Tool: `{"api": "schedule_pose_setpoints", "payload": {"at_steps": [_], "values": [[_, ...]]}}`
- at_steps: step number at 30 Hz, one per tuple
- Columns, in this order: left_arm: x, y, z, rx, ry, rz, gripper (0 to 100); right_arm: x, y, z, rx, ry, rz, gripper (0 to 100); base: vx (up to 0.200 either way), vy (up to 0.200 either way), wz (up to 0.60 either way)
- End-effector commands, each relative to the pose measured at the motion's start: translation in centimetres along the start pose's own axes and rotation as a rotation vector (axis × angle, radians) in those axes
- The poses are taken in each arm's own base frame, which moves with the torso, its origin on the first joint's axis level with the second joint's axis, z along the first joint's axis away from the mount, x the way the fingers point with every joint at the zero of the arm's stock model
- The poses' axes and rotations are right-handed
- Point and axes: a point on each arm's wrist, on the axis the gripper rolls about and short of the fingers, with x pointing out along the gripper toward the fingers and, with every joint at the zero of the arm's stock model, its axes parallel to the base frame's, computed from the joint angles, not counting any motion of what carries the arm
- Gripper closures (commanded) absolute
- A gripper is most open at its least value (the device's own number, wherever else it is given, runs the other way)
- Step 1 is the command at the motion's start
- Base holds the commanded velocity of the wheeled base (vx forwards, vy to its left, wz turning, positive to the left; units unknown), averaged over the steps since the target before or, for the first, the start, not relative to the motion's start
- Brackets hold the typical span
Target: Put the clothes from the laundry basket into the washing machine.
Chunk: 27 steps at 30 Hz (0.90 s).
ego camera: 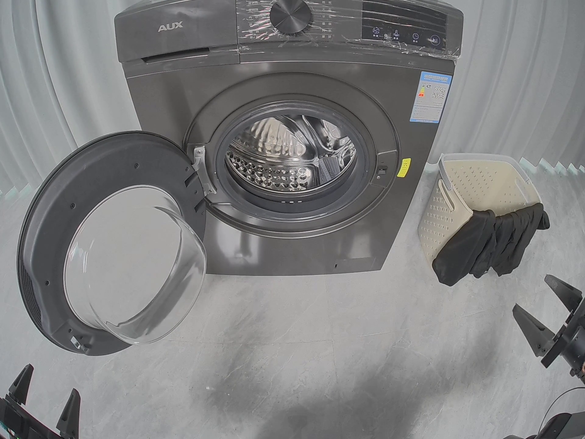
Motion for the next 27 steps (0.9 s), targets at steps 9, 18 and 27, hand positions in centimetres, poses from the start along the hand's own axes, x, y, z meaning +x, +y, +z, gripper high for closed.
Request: {"api": "schedule_pose_setpoints", "payload": {"at_steps": [9, 18, 27], "values": [[0.0, 0.0, -0.5, 0.0, 0.0, 0.001, 0, -7.2, -0.1, -1.8, -0.022, -0.045, -0.218, 0, 0.0, 0.0, 0.0], [0.0, 0.0, -0.5, 0.003, 0.002, 0.0, 0, -9.2, 0.4, -5.6, -0.022, -0.032, -0.231, 0, 0.0, 0.0, 0.0], [0.0, 0.0, -0.5, 0.001, 0.002, 0.0, 0, -9.4, 0.3, -6.4, -0.003, 0.022, -0.316, 0, 0.0, 0.0, 0.0]]}}
